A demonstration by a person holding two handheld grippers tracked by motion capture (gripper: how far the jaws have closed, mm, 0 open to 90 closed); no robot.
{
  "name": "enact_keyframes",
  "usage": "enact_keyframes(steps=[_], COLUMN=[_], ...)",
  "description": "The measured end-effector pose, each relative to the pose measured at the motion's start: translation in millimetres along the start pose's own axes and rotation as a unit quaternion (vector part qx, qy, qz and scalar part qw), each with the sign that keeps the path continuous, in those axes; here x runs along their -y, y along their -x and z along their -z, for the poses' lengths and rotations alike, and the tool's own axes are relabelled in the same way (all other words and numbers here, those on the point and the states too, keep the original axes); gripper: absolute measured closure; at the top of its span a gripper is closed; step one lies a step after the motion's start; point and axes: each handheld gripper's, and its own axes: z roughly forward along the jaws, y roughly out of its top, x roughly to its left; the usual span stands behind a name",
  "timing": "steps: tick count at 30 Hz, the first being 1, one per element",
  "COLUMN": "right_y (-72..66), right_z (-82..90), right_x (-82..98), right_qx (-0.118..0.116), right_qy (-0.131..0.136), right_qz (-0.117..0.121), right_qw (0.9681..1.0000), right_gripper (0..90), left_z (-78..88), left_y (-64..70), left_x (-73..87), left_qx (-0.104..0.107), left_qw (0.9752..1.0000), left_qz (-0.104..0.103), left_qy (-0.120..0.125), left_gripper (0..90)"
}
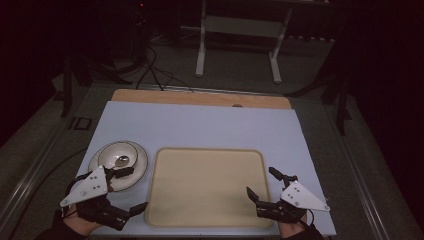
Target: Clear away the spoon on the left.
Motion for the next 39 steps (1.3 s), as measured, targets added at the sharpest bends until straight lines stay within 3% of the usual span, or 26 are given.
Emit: enact_keyframes(steps=[9,19,21,22,25,28,31,34,36,37,38,39], right_y=[-1.9,-3.7,-3.9,-3.9,-4.0,-4.0,-3.3,-3.3,-4.5,-4.5,-6.0,-6.0], right_z=[-0.6,-2.5,-2.8,-2.8,-3.4,-3.9,-4.3,-5.4,-6.3,-6.3,-8.1,-8.1], right_x=[-0.2,0.7,1.0,1.0,1.2,1.6,2.6,3.0,3.1,3.1,3.1,3.1], right_qx=[-0.008,-0.012,-0.012,-0.012,-0.012,-0.010,-0.008,-0.008,-0.012,-0.012,-0.015,-0.015], right_qy=[0.001,-0.002,-0.003,-0.003,-0.002,-0.003,-0.003,-0.004,-0.006,-0.006,-0.009,-0.009], right_qz=[0.004,0.007,0.007,0.007,0.008,0.009,0.007,0.008,0.008,0.008,0.010,0.010], right_qw=[1.0000,0.9999,0.9999,0.9999,0.9999,0.9999,0.9999,0.9999,0.9999,0.9999,0.9998,0.9998], right_gripper=[12.4,12.4,12.4,12.4,12.4,12.3,12.3,12.3,12.3,12.3,12.3,12.3], left_z=[6.5,21.1,26.8,26.8,36.6,42.5,51.3,58.7,62.7,62.7,66.1,66.1], left_y=[1.3,-12.0,-18.5,-18.5,-30.7,-36.4,-41.8,-44.5,-47.2,-47.2,-50.3,-50.3], left_x=[-21.9,-41.9,-44.0,-44.0,-42.4,-38.6,-27.4,-9.4,0.4,0.4,9.7,9.7], left_qx=[-0.016,-0.051,-0.077,-0.077,-0.114,-0.126,-0.155,-0.188,-0.196,-0.196,-0.204,-0.204], left_qw=[0.9997,0.9986,0.9970,0.9970,0.9929,0.9908,0.9849,0.9762,0.9717,0.9717,0.9668,0.9668], left_qz=[-0.021,-0.007,0.004,0.004,0.025,0.042,0.071,0.104,0.128,0.128,0.151,0.151], left_qy=[-0.004,0.011,0.011,0.011,0.018,0.023,0.030,0.028,0.030,0.030,0.028,0.028], left_gripper=[2.9,3.0,3.1,3.1,3.1,3.1,3.1,3.1,3.1,3.1,3.1,3.1])
